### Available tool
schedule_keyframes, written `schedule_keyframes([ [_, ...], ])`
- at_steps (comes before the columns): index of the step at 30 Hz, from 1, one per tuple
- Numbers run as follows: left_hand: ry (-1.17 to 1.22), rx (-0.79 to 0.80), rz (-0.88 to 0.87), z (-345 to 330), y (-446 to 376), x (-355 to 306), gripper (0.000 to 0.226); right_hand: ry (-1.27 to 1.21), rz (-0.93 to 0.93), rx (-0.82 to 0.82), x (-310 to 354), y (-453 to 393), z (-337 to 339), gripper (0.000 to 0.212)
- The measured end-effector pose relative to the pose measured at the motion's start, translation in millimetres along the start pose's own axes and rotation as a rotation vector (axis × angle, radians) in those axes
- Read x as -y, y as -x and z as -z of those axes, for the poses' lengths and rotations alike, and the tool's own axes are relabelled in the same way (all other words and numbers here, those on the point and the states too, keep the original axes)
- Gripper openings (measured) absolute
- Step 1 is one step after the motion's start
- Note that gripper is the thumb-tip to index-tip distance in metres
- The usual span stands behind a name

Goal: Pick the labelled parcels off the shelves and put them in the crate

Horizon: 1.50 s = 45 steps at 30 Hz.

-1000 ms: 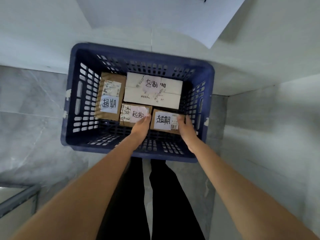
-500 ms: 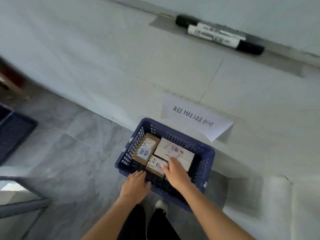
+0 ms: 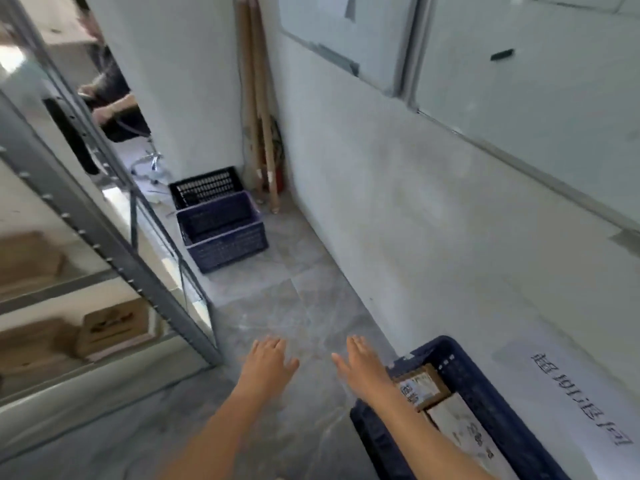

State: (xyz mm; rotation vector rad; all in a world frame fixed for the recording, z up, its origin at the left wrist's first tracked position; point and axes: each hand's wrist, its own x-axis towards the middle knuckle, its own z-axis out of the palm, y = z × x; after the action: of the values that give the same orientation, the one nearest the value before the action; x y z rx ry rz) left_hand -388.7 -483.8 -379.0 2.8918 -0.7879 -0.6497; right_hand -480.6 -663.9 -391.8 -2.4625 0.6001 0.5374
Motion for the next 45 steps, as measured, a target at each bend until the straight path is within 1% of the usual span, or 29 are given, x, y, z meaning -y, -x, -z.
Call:
schedule_keyframes([
  [5, 0.072, -0.062, 0.159, 24.3, 26.8, 89.7, 0.062, 0.101, 0.157, -0.011, 95.8, -27.3, -18.6, 0.069],
  [8, 0.166, -0.105, 0.250, 34.9, 49.8, 135.3, 0.060, 0.185, 0.268, -0.005, 152.5, -35.8, -34.3, 0.070],
  [11, 0.227, -0.130, 0.354, 37.3, 75.0, 178.5, 0.062, 0.241, 0.372, 0.054, 206.9, -36.0, -51.0, 0.082],
  [15, 0.353, -0.192, 0.504, 38.8, 111.4, 226.0, 0.058, 0.286, 0.526, 0.104, 266.4, -42.0, -74.1, 0.063],
  [17, 0.412, -0.235, 0.574, 38.3, 128.9, 246.2, 0.054, 0.324, 0.596, 0.115, 293.3, -45.6, -86.0, 0.058],
  [19, 0.448, -0.236, 0.639, 33.5, 148.3, 265.1, 0.053, 0.349, 0.653, 0.140, 317.9, -47.7, -100.9, 0.058],
  [21, 0.473, -0.216, 0.682, 27.3, 169.8, 282.8, 0.060, 0.364, 0.680, 0.195, 340.6, -47.7, -119.2, 0.065],
  [22, 0.463, -0.207, 0.697, 24.2, 179.1, 294.8, 0.067, 0.371, 0.698, 0.219, 352.8, -46.7, -128.5, 0.067],
  [24, 0.438, -0.207, 0.745, 23.3, 194.6, 322.3, 0.090, 0.369, 0.735, 0.256, 378.1, -42.6, -145.9, 0.068],
  [25, 0.440, -0.217, 0.783, 22.6, 201.4, 338.7, 0.094, 0.367, 0.757, 0.268, 391.6, -40.2, -154.8, 0.068],
  [26, 0.435, -0.226, 0.814, 24.2, 208.8, 353.6, 0.090, 0.370, 0.779, 0.273, 404.6, -36.9, -163.0, 0.068],
  [30, 0.461, -0.257, 0.860, 22.9, 244.5, 406.5, 0.055, 0.420, 0.832, 0.280, 458.1, -27.8, -202.9, 0.067],
  [31, 0.471, -0.262, 0.871, 21.8, 255.7, 419.0, 0.053, 0.428, 0.834, 0.288, 472.7, -25.1, -214.2, 0.067],
  [32, 0.488, -0.252, 0.887, 19.6, 267.2, 432.3, 0.057, 0.438, 0.839, 0.298, 487.8, -21.2, -224.6, 0.068],
  [35, 0.499, -0.241, 0.925, 17.8, 300.2, 474.0, 0.077, 0.457, 0.852, 0.323, 531.8, -6.9, -253.1, 0.069],
  [36, 0.489, -0.248, 0.947, 18.1, 308.7, 489.3, 0.076, 0.463, 0.858, 0.328, 545.4, -3.1, -262.5, 0.069],
  [38, 0.458, -0.282, 0.973, 16.1, 322.1, 522.3, 0.064, 0.480, 0.882, 0.339, 573.6, 5.1, -279.7, 0.069],
  [39, 0.465, -0.296, 0.985, 16.4, 328.2, 536.7, 0.062, 0.490, 0.886, 0.355, 587.9, 9.3, -287.7, 0.071],
  [42, 0.466, -0.294, 0.993, 17.8, 340.8, 575.3, 0.061, 0.500, 0.895, 0.389, 634.8, 17.7, -311.2, 0.084],
  [45, 0.455, -0.322, 1.019, 21.3, 345.1, 614.4, 0.059, 0.503, 0.935, 0.402, 682.3, 17.2, -334.0, 0.071],
])
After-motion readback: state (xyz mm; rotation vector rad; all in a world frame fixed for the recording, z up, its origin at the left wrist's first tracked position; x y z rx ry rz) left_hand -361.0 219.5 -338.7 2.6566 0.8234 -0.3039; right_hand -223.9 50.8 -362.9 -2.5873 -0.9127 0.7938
